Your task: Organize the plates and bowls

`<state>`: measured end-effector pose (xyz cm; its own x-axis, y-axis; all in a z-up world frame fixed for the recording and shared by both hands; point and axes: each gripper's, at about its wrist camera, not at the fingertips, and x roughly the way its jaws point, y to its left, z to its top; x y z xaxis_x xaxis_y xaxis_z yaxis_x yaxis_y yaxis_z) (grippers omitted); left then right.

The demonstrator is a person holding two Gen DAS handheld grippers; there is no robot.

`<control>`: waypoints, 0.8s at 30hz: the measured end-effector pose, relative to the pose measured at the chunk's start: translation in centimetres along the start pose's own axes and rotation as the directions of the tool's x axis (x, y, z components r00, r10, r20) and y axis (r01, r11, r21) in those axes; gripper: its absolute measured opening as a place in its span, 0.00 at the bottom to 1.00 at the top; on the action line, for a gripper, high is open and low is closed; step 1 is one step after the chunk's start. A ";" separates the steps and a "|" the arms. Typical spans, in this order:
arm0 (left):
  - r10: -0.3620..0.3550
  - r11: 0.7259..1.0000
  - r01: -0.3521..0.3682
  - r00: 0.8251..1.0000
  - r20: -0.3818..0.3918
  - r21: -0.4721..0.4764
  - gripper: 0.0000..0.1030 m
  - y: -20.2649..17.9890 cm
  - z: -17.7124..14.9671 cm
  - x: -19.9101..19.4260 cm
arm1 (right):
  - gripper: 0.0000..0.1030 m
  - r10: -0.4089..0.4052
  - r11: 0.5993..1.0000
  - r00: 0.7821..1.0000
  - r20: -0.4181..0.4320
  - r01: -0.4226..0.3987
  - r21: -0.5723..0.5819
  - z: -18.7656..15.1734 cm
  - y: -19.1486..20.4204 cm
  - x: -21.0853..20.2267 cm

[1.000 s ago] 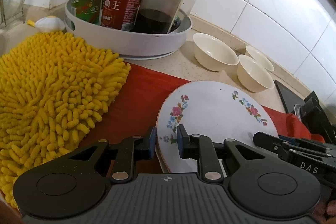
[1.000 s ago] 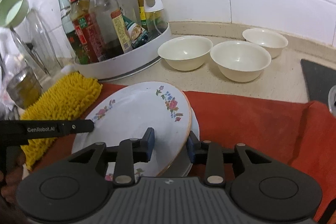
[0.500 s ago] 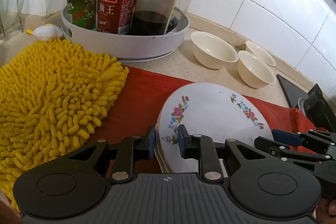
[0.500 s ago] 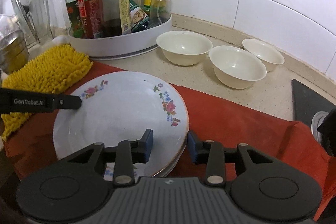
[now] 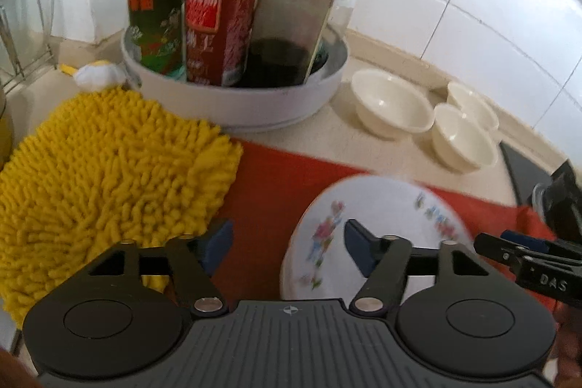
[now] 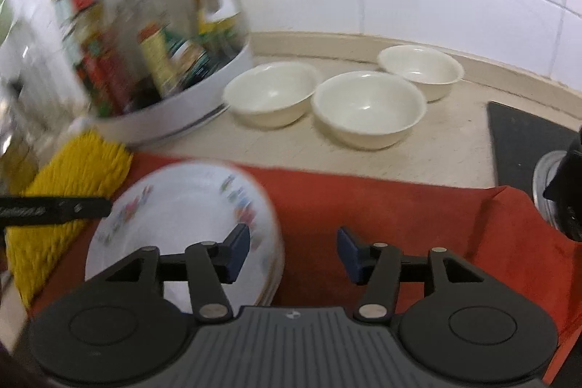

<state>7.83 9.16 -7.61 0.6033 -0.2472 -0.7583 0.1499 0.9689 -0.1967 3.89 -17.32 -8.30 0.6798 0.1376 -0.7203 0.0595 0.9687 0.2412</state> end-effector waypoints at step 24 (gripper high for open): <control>-0.207 0.978 0.209 0.977 -0.048 0.028 0.65 -13.6 6.4 10.2 | 0.38 0.023 0.895 0.998 0.063 -0.048 0.443 6.1 -12.5 6.5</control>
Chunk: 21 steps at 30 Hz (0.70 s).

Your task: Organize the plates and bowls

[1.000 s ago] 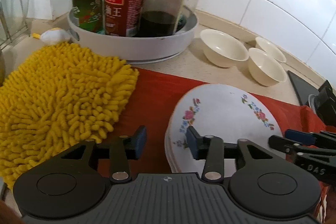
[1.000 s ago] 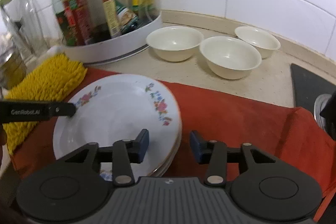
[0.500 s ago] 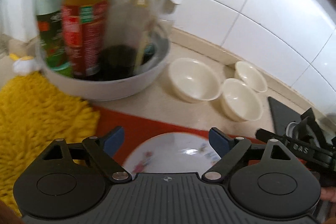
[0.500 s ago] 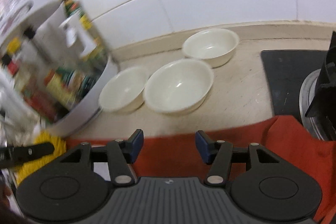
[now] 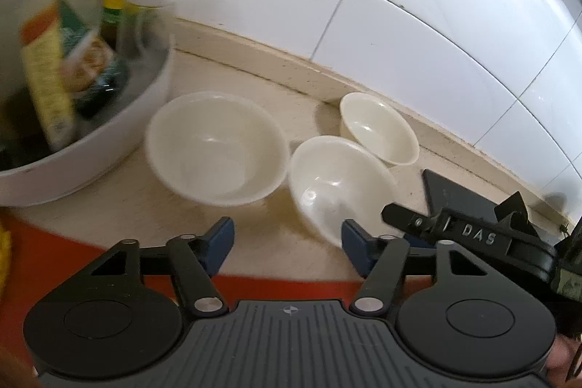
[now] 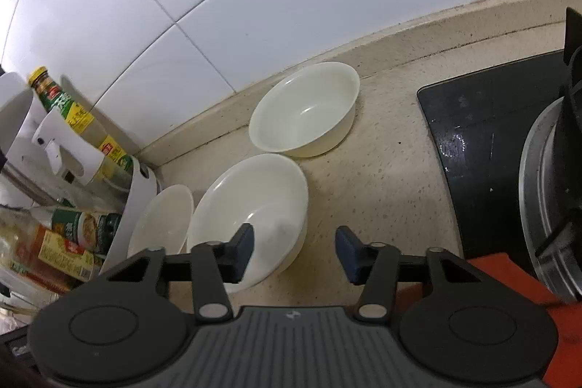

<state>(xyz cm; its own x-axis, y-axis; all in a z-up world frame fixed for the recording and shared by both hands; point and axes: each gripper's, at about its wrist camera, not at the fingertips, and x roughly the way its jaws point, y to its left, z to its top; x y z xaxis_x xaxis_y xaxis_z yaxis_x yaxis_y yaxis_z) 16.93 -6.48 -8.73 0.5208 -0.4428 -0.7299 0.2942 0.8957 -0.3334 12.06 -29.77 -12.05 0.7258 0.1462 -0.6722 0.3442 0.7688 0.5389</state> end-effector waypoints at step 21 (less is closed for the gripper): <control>-0.045 0.998 0.043 0.998 -0.038 -0.034 0.13 -0.5 0.7 3.1 | 0.06 0.023 1.000 0.999 0.023 -0.023 -0.005 -0.2 -0.3 -0.6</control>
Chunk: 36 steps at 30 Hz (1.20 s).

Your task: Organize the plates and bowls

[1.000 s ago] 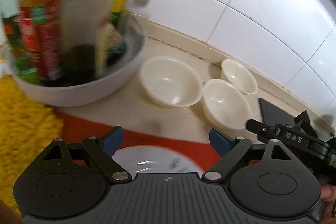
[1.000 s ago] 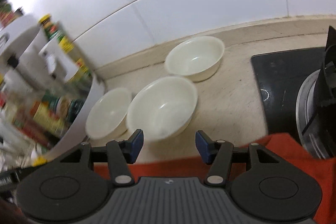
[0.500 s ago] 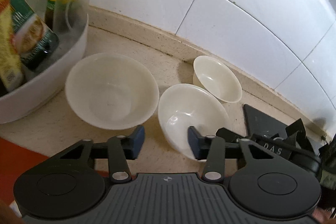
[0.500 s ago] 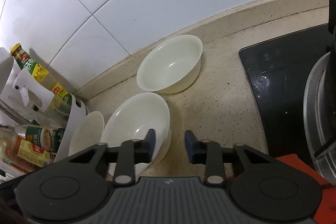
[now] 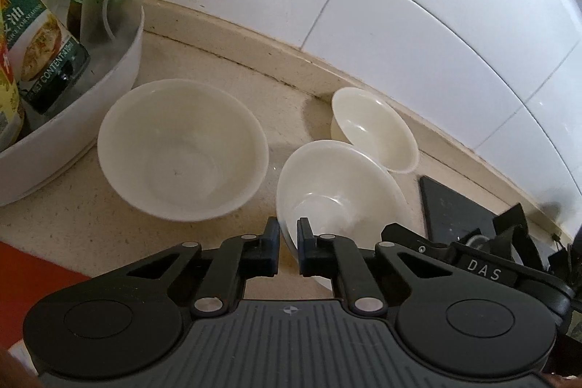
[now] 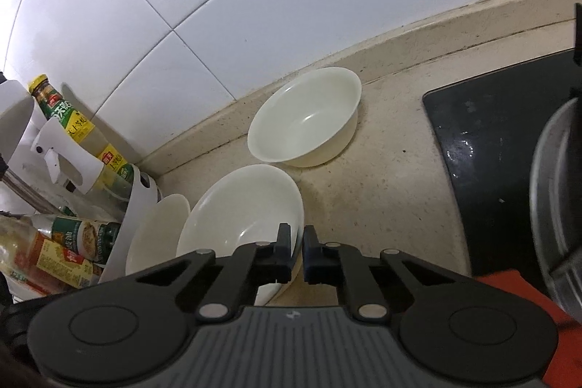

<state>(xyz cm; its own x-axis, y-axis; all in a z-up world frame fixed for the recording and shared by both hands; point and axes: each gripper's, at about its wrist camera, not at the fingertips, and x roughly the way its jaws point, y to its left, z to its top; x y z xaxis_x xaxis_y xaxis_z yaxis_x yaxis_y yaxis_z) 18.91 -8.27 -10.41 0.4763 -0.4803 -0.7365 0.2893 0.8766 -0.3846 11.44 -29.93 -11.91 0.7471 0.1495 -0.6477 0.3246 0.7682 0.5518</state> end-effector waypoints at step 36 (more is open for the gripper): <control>-0.018 0.984 0.058 0.973 -0.228 0.170 0.19 -3.8 -6.8 -3.1 | 0.06 -0.149 0.987 0.985 -0.090 0.154 0.048 -5.9 -1.7 -9.6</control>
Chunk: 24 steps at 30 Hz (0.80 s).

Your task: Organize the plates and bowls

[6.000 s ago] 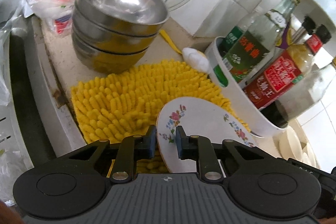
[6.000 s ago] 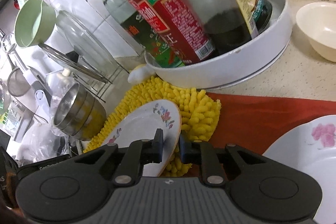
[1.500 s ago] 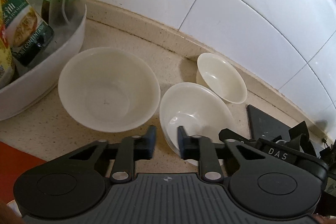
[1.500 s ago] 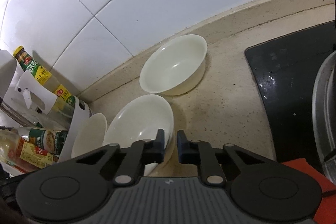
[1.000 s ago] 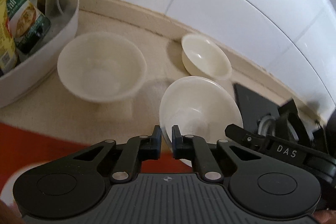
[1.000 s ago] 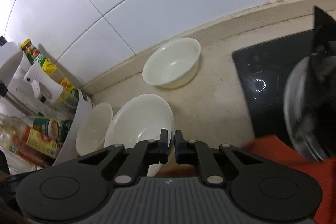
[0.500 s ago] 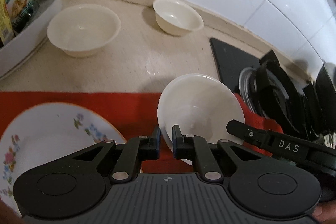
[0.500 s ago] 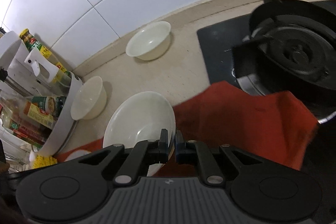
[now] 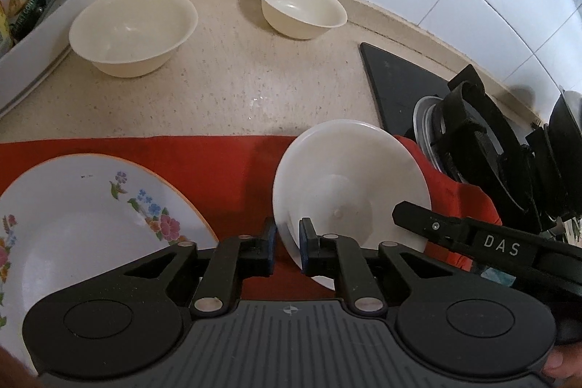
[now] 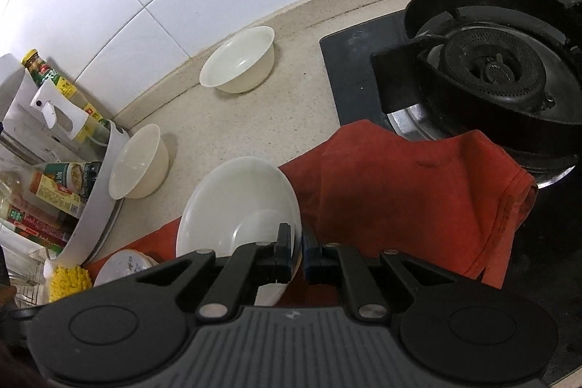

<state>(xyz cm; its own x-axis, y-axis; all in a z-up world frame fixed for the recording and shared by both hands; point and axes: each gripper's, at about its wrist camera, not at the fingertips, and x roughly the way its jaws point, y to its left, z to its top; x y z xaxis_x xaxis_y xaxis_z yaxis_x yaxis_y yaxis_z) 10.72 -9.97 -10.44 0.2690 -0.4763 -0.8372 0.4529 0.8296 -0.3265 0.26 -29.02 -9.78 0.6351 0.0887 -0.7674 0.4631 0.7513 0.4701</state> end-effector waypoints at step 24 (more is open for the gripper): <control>0.092 0.993 -0.080 0.986 0.138 -0.087 0.76 2.1 3.8 -2.9 | 0.40 0.075 0.990 0.995 0.066 -0.066 -0.124 5.4 4.2 -0.4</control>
<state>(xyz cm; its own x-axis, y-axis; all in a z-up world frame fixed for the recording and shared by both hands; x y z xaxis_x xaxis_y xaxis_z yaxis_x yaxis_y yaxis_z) 14.09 -7.95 -7.07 0.4244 -0.4338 -0.7948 0.3542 0.8874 -0.2952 5.32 -29.42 -5.14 0.7072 0.1012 -0.6997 0.3397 0.8194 0.4618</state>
